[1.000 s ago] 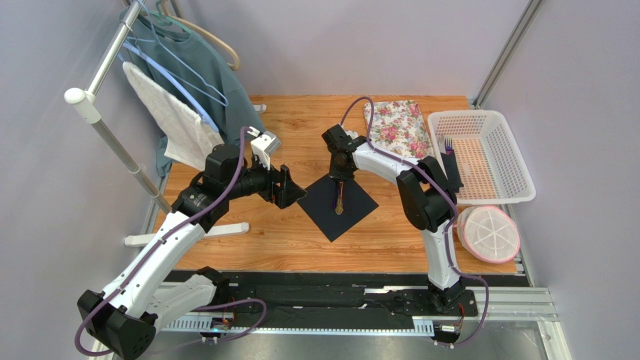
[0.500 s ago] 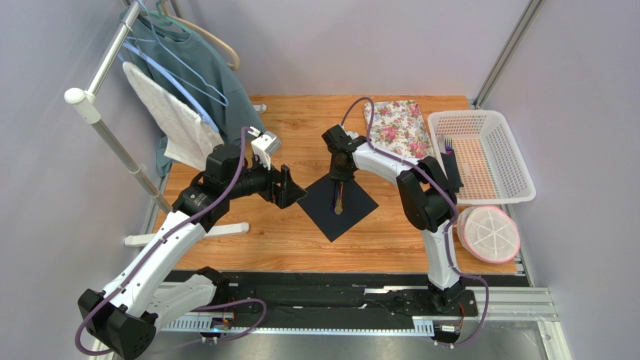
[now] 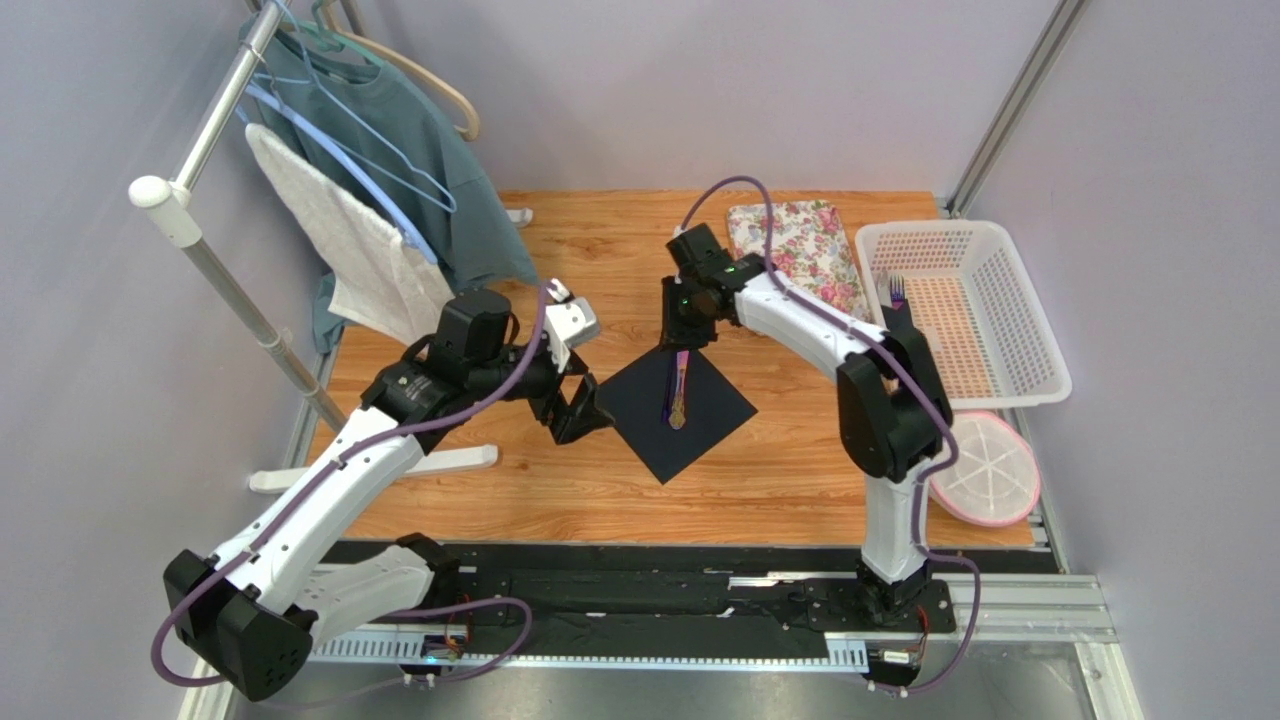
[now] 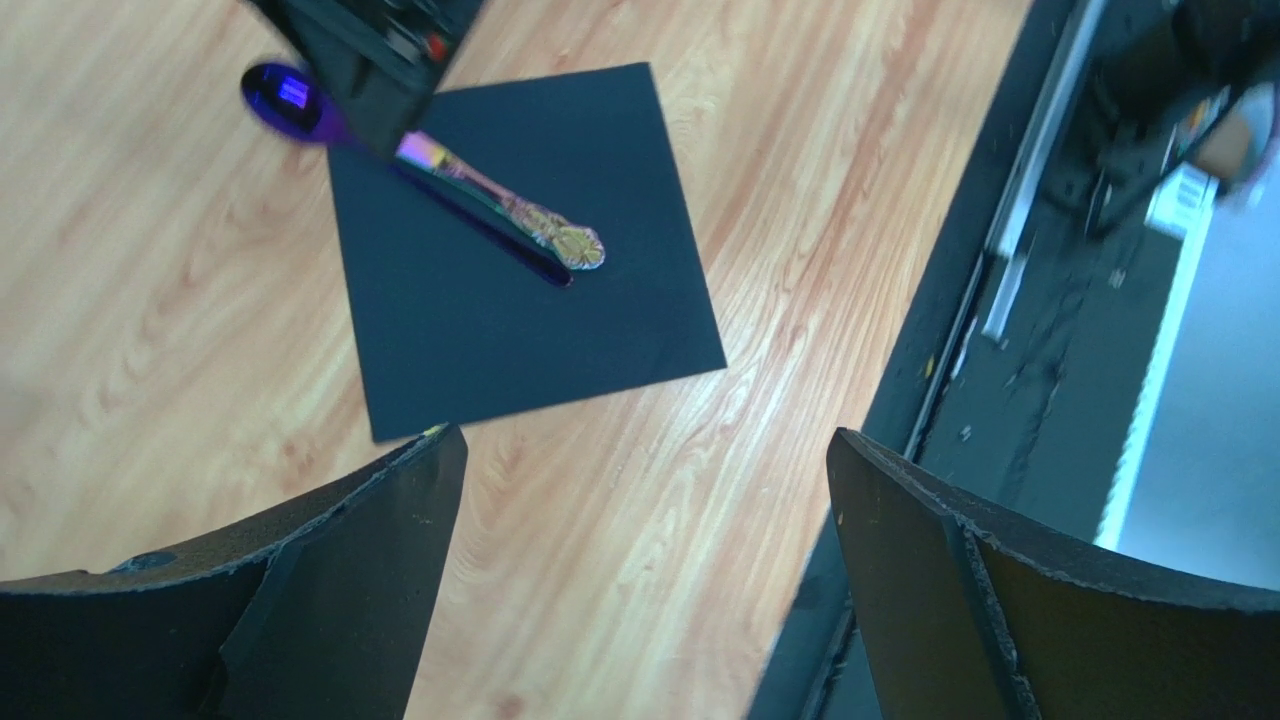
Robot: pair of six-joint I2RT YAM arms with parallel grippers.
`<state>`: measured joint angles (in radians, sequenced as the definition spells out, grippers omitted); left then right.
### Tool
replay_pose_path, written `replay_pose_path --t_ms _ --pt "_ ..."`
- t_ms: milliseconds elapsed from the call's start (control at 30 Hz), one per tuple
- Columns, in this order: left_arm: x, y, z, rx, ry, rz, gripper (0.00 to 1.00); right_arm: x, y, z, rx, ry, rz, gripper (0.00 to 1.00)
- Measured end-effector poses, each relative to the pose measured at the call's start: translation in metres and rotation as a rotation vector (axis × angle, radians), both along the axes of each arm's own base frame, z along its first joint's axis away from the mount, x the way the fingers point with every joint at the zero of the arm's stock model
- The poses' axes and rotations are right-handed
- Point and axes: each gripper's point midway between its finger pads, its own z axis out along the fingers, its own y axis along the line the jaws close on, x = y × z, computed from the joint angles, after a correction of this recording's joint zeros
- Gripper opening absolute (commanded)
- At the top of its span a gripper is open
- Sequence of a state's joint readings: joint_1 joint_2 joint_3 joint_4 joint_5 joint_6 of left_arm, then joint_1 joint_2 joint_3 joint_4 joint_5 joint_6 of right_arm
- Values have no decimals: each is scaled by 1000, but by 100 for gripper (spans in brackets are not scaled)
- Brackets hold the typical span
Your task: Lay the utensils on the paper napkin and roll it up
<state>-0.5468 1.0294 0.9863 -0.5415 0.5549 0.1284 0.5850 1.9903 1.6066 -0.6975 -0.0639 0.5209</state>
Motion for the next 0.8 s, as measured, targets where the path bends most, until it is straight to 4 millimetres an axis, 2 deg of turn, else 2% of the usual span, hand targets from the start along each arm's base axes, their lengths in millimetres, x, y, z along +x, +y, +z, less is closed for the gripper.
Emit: replay_pose_path --t_ms 133,167,233,267,300,400,500,600,800 --pt "-18 -9 -10 57 -114 -165 89 -3 -18 41 142 -26 51 51" --pt "-21 -11 -15 79 -129 -204 86 -2 -23 47 176 -29 59 61" --pt "-26 -21 -30 129 -143 -287 82 -4 -36 53 236 -24 74 69" --pt "-27 -25 -36 150 -139 -317 79 -4 -42 52 250 -21 82 77" --pt "-27 -30 -48 193 -124 -354 77 -5 -50 50 265 -12 86 79" --pt "-16 -44 -81 304 -101 -422 68 -11 -66 43 296 22 107 80" --pt "-15 -50 -109 380 -84 -478 59 -18 -74 40 348 52 145 79" --pt "-19 -52 -124 393 -115 -523 50 -26 -77 40 398 77 184 74" --pt "-45 -67 -152 411 -210 -679 35 -35 -74 46 478 96 245 68"
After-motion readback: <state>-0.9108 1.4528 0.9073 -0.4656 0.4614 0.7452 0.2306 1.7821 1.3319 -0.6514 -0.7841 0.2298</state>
